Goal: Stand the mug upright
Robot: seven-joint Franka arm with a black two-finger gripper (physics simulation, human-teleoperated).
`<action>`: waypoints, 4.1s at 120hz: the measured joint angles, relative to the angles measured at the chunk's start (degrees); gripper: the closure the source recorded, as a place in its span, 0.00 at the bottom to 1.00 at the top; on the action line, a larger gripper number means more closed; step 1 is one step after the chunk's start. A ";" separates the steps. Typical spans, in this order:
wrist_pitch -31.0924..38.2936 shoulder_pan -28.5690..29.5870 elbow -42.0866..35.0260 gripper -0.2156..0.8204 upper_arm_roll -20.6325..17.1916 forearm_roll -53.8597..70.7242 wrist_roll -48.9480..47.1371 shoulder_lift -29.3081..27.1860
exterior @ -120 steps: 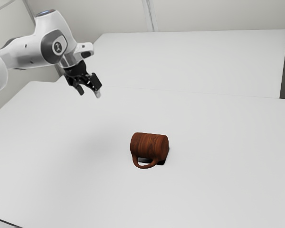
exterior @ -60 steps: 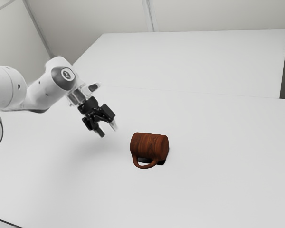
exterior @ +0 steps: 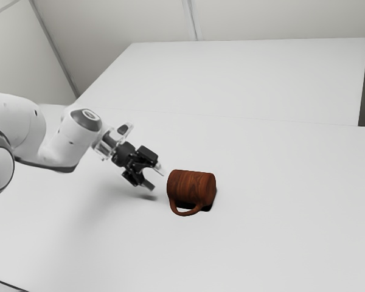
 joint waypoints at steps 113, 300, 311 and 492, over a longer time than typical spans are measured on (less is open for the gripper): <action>7.18 -5.69 -2.78 0.33 -0.25 -11.95 1.81 -0.41; 11.12 -12.02 3.30 0.97 -0.20 27.37 -18.93 -9.23; 10.89 -12.35 3.40 0.97 -0.19 32.26 -23.34 -9.11; 0.39 -11.00 13.30 0.29 0.35 44.70 -52.44 -3.46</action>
